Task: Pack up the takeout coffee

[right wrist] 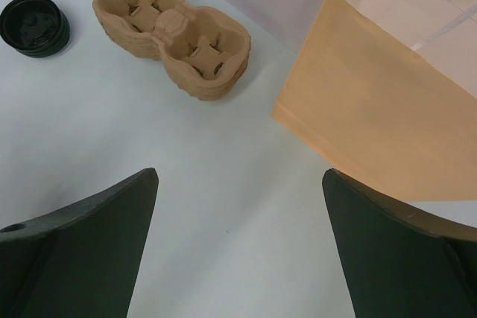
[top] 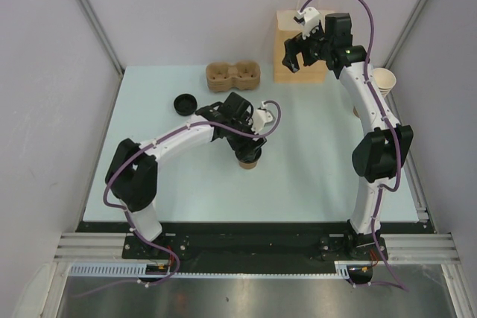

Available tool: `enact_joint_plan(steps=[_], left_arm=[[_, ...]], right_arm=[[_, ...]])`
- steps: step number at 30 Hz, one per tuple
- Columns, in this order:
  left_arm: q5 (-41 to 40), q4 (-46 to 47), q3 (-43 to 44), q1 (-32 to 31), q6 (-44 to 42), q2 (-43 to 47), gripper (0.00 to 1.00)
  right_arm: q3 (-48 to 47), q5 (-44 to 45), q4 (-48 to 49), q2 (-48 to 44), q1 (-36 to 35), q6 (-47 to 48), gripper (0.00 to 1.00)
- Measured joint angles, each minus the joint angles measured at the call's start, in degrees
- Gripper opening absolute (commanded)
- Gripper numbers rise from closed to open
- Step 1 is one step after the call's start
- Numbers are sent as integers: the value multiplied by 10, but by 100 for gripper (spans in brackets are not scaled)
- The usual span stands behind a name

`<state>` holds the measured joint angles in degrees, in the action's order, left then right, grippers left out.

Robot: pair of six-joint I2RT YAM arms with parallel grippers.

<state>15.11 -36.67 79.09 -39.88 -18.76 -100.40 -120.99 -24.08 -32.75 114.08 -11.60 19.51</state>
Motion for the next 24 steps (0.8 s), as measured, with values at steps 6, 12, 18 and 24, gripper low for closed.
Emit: enact_joint_plan(steps=[6,12,18,24], left_arm=[[-3,-5,3,24,-8,0,67],[-5,-12,16,75,-19,0,67],[-13,-12,33,170,-38,1,66],[-13,-11,42,265,-55,1,66]], right_arm=[[0,0,0,0,0,0,98],[0,0,0,0,0,0,98],[0,0,0,0,-1,0,98],[0,-2,0,0,-3,0,99]])
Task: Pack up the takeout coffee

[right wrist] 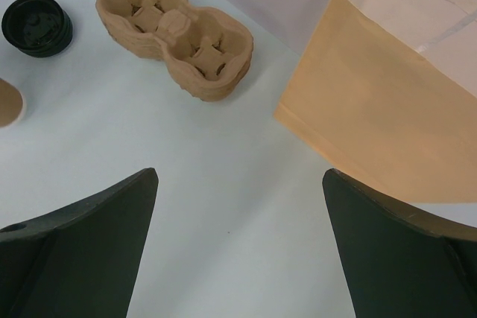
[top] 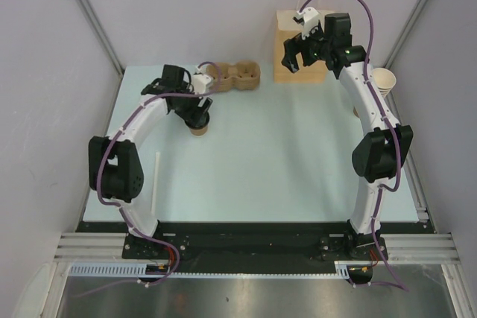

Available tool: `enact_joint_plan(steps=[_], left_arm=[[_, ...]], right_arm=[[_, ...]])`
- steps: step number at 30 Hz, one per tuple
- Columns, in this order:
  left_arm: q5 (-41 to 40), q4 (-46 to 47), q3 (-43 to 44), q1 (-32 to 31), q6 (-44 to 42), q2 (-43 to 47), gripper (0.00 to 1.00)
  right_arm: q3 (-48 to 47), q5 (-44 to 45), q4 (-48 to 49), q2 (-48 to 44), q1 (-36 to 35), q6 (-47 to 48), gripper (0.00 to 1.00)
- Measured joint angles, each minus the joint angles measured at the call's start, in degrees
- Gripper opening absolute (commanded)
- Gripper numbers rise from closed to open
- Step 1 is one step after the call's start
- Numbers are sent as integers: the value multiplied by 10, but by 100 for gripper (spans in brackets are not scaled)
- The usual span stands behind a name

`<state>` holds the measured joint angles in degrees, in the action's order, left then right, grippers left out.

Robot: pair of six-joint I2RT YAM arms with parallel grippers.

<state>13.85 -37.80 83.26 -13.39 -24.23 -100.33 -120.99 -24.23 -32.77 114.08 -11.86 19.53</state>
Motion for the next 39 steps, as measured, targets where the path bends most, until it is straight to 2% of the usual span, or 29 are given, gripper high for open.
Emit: enact_joint_plan(steps=[6,15,17,20,24,27,33,39], left_arm=[[1,15,0,69,-2,0,66],[14,48,-32,80,-1,0,67],[14,50,-43,80,0,0,69],[15,54,-52,82,2,0,77],[15,57,-52,83,2,0,92],[17,55,-52,84,3,0,97],[26,30,-37,86,7,0,99],[49,-20,44,87,7,0,99]], right_arm=[[0,-1,0,0,-4,0,100],[-1,-1,-2,0,-9,0,100],[-1,-1,-2,0,-10,0,100],[-1,-1,-2,0,-10,0,100],[-1,-1,-3,0,-10,0,100],[-2,-1,-5,0,-10,0,100],[-3,-2,-9,0,-10,0,100],[-3,-3,-14,0,-10,1,100]])
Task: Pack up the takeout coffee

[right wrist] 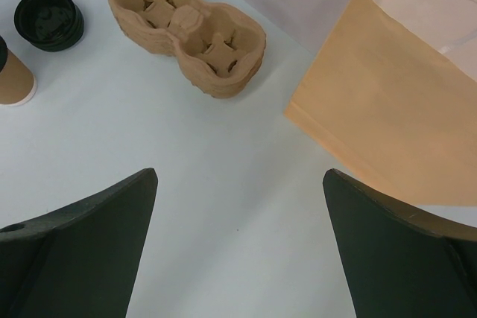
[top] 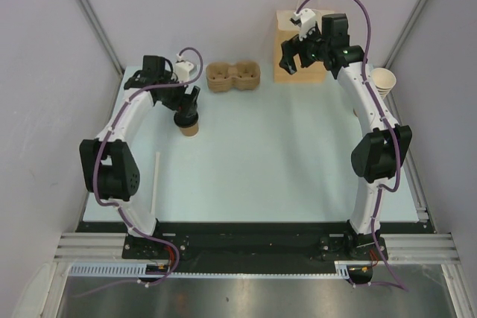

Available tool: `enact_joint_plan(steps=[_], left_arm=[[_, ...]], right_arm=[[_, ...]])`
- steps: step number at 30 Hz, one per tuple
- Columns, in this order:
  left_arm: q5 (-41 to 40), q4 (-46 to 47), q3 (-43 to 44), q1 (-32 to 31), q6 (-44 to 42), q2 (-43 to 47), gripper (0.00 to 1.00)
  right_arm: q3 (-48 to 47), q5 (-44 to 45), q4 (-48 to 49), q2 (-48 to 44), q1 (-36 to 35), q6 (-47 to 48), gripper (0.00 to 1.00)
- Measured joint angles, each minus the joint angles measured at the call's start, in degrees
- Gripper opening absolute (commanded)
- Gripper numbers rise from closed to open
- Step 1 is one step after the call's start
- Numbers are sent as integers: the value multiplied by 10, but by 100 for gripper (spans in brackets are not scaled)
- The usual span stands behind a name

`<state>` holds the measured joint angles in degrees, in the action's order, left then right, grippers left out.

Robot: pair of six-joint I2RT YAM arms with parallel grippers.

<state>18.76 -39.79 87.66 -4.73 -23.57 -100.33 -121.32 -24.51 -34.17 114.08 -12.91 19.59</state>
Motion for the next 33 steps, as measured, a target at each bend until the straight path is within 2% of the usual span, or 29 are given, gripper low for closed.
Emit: enact_joint_plan(steps=[4,8,14,19,26,33], left_arm=[[14,-21,59,0,0,0,99],[50,-39,169,-2,-7,-23,90],[75,29,304,-29,-28,-99,60],[65,64,418,-80,-40,-224,51],[40,101,427,-116,-17,-329,45],[34,118,427,-110,34,-371,43]], right_arm=[[-3,-1,-6,0,0,0,100],[-15,-4,-24,0,0,2,100],[-19,-9,-57,-10,8,1,100],[57,-14,-74,-70,19,1,100],[137,-12,-82,-131,7,9,100],[148,-3,-87,-133,-7,20,100]])
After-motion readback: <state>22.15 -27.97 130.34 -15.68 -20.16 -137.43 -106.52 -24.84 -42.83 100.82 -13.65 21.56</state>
